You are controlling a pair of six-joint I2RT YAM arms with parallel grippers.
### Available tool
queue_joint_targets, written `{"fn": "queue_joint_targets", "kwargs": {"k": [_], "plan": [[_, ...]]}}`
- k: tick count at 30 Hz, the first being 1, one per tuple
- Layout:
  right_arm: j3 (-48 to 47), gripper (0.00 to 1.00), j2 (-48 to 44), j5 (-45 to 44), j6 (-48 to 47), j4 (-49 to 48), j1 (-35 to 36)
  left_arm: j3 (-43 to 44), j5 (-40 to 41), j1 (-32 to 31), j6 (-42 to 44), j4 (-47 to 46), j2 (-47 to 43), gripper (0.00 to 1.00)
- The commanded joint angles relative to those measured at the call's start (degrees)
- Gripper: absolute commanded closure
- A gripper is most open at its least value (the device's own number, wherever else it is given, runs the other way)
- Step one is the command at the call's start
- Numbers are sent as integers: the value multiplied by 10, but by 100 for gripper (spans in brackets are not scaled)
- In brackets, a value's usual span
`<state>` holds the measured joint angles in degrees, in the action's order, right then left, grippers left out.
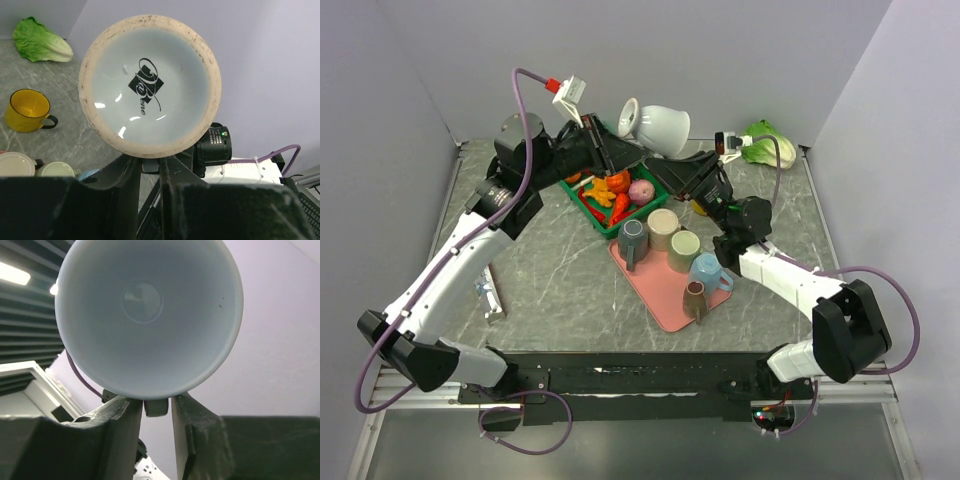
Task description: Turn the mug right side up
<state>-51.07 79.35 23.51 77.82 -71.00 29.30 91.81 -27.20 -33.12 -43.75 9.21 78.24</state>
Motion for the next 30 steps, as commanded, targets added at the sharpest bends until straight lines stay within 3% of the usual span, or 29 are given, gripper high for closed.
{"fn": "queue_joint_targets", "kwargs": {"k": [1,5,9,14,18,19,24,26,30], "plan": [[-5,67,1,-37,18,-100,1,-9,-27,-5,14,-39,-34,99],[-1,76,-9,-45,8,-76,1,-18,-30,-5,19,-43,-39,99],[0,100,-17,-46,-7,-42,0,-31,-32,-6,22,-43,-40,99],[1,100,-32,-49,-35,-9,1,-41,-27,-6,28,-38,-41,96],[-3,100,-54,-53,-71,40,0,-47,-21,-6,35,-30,-42,66],[-6,100,-61,-58,-83,67,1,-48,-18,-6,37,-28,-42,43],[-27,100,-122,-71,-172,205,-8,-42,34,-6,50,12,-39,6],[-48,100,-156,-99,-233,317,-12,-35,47,-6,61,46,-36,2],[-100,100,-194,-172,-340,508,-21,-41,72,-6,81,68,-44,4]]}}
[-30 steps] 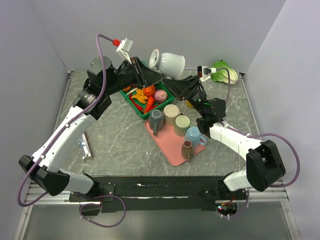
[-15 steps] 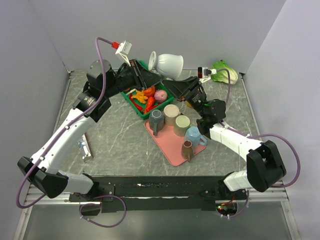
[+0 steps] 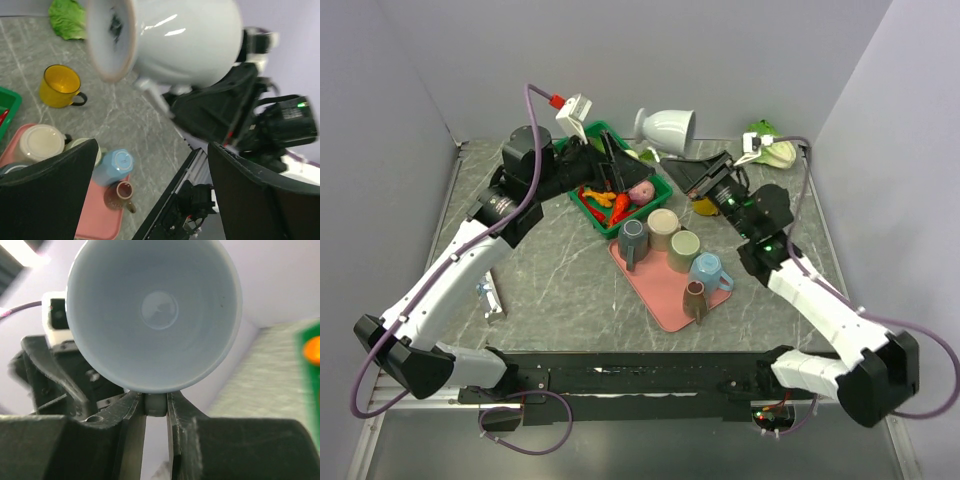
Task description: Turn the mug right side up
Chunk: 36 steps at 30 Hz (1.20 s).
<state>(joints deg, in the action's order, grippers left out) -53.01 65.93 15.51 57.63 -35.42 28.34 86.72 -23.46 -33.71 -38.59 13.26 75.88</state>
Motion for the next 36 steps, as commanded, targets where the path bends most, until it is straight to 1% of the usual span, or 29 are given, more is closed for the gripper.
{"fn": "queue_joint_targets", "kwargs": {"k": [1,2,3,5,6,7,9,10,12,15,19,22,27,30,36], "plan": [[-90,100,-68,-113,-177,188,-19,8,53,1,33,32,-21,4],[-103,100,-69,-142,-196,233,-28,6,60,1,42,46,-21,4],[-124,100,-70,-154,-211,305,-36,5,64,0,47,51,-22,4],[-133,100,-72,-178,-252,354,-75,-2,76,1,57,65,-21,4],[-136,100,-72,-198,-263,410,-90,-5,76,1,61,70,-20,4],[-136,100,-71,-212,-287,430,-112,-11,83,1,62,72,-19,4],[-133,100,-65,-242,-319,466,-132,-17,88,0,68,80,-14,4],[-128,100,-62,-254,-346,472,-137,-22,88,1,67,82,-12,4],[-117,100,-53,-268,-370,477,-155,-23,86,0,70,88,-3,4],[-109,100,-7,-268,-394,491,-175,-17,87,1,76,100,13,4],[-104,100,52,-271,-403,495,-194,-14,84,1,78,108,25,4],[-105,100,98,-273,-412,478,-202,-23,82,0,77,107,29,4],[-124,100,173,-282,-415,468,-217,-27,82,1,82,114,39,4],[-126,100,199,-291,-416,455,-223,-30,86,1,83,114,40,4],[-146,100,261,-278,-419,447,-227,-33,89,1,87,116,50,4]]}}
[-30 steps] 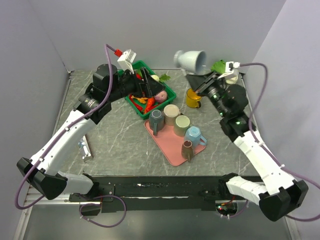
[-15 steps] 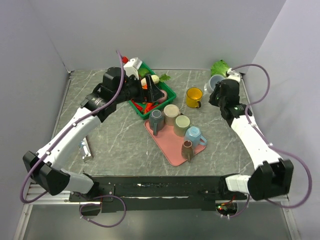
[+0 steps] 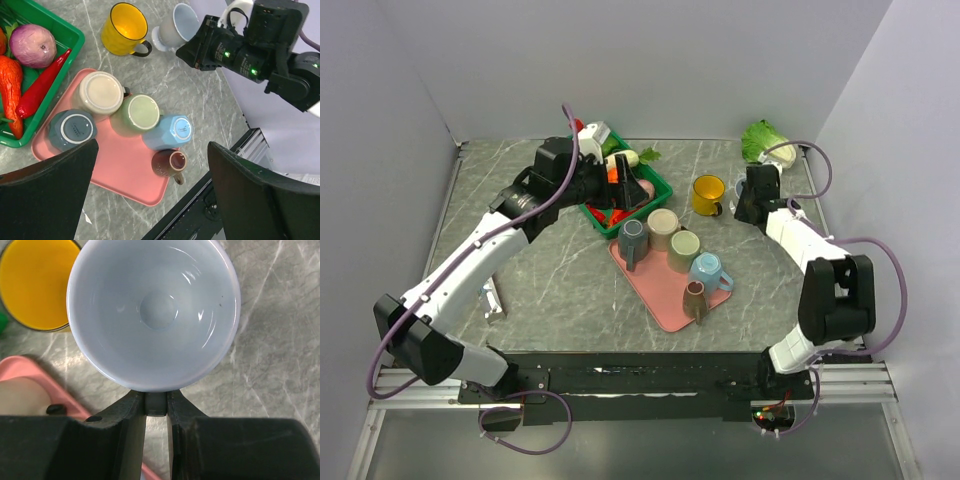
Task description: Turn the mug right side up
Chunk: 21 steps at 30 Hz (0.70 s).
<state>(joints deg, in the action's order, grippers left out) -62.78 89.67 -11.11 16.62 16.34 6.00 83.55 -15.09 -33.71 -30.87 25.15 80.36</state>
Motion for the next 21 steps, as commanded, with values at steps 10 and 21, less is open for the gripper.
{"fn": "queue_joint_targets", "kwargs": {"k": [10,21], "plan": [[-67,100,91,-9,-7,-95,-8,-13,3,1,13,-1,17,4],[-130,100,139,-27,2,-43,-12,-26,13,1,11,6,30,4]]}}
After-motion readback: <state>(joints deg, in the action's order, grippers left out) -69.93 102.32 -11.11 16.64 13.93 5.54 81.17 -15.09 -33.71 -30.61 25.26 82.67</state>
